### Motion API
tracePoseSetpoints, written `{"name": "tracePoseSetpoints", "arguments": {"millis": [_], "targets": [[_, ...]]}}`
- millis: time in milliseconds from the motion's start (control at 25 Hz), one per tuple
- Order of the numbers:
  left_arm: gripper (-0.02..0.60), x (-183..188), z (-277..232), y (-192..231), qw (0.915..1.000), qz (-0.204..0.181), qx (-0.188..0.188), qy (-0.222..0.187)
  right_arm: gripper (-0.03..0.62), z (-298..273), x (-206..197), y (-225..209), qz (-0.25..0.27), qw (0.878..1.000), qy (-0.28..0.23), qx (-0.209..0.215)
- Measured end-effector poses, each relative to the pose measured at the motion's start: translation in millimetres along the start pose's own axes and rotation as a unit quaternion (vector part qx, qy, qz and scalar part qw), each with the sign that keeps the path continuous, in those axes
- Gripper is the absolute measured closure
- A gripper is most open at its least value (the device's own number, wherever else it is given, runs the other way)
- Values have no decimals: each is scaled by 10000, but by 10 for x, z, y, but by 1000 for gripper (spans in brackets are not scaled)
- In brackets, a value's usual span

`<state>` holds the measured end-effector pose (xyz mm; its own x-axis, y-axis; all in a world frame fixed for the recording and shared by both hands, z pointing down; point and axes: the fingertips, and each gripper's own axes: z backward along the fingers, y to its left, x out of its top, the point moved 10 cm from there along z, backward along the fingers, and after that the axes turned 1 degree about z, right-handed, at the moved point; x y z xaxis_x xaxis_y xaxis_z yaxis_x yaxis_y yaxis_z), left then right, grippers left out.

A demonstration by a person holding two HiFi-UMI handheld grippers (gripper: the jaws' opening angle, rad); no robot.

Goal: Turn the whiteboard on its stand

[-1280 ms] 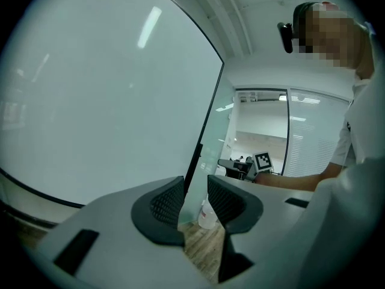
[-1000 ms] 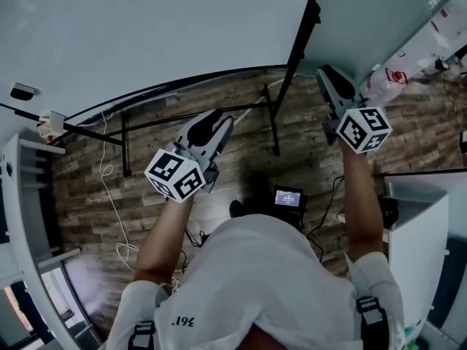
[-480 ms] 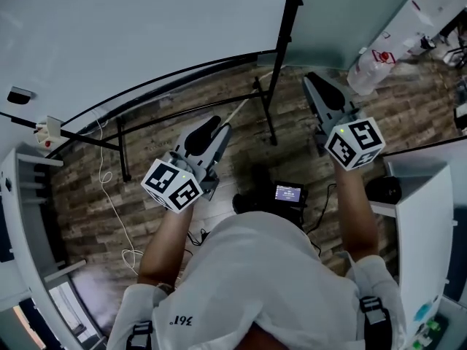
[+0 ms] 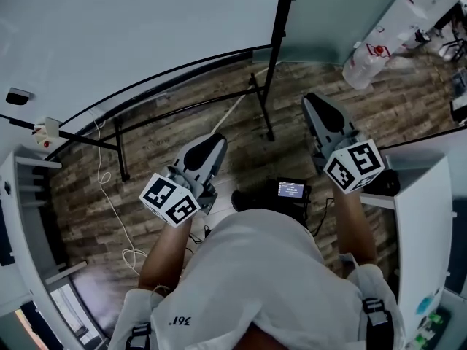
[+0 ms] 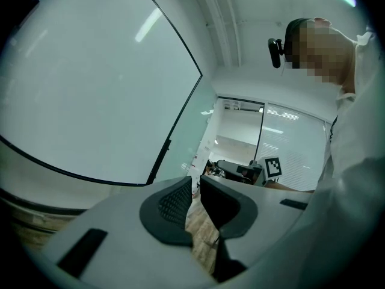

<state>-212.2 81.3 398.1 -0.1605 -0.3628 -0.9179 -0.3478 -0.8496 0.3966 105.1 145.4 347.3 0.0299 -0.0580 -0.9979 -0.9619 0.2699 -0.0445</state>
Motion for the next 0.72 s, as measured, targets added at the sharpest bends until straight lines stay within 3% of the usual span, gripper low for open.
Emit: {"name": "tracePoseSetpoints", "arguments": {"millis": [720], "targets": [[538, -346, -348, -407, 9991, 320, 200, 178, 543, 337, -182, -422, -275, 9991, 322, 86]]}}
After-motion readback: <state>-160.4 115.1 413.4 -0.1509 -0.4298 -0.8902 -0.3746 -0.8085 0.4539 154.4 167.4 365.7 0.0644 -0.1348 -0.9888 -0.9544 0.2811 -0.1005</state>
